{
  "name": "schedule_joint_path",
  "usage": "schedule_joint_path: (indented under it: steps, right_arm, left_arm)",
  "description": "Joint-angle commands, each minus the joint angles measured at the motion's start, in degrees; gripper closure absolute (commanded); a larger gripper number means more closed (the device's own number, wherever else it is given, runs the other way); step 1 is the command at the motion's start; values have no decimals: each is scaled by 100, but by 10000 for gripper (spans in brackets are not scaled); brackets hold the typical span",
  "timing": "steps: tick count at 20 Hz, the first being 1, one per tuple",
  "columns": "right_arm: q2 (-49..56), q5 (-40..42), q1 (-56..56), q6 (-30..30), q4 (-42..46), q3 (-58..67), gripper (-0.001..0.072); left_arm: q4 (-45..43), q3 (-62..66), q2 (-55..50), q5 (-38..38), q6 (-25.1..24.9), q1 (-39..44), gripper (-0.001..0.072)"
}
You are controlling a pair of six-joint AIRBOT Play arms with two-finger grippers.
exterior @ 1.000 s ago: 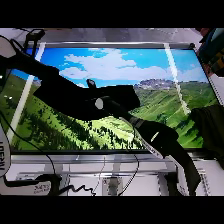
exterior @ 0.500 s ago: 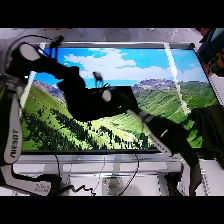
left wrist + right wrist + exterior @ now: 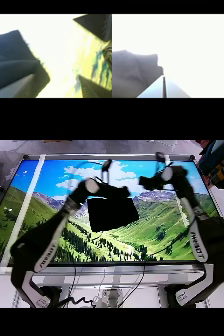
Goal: Fold the clothes and pants, and hang the long-sleeved shirts on hangers.
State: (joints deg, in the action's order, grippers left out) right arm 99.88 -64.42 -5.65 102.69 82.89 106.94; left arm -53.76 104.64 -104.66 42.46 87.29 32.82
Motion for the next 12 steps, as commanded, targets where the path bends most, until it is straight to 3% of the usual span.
schedule_joint_path:
  steps: [1,5,7,8,9,10,11,12]
  right_arm:
    - [-136,-811,774,-608,98,-35,689]
    - [-116,-826,1250,-1663,-31,-509,690]
    - [-20,-828,1471,-2446,-699,-977,690]
    - [44,-925,1576,-2992,-1294,-1257,691]
    - [103,-1029,1655,-3499,-1974,-1519,691]
    - [166,-1156,1714,-3974,-2771,-1779,691]
    - [216,-1261,1716,-4358,-3467,-1989,691]
    - [243,-1296,1685,-4675,-4048,-2179,690]
  left_arm:
    - [-437,4,-249,-769,-267,387,-2]
    - [-922,7,-52,-457,-267,-2,3]
    - [-1244,9,48,-203,-267,-284,28]
    - [-1552,9,70,-85,-267,-439,127]
    - [-1821,9,68,22,-264,-584,304]
    - [-2037,9,52,184,-267,-734,560]
    - [-2201,9,39,387,-267,-861,689]
    - [-2334,9,39,664,-267,-981,699]
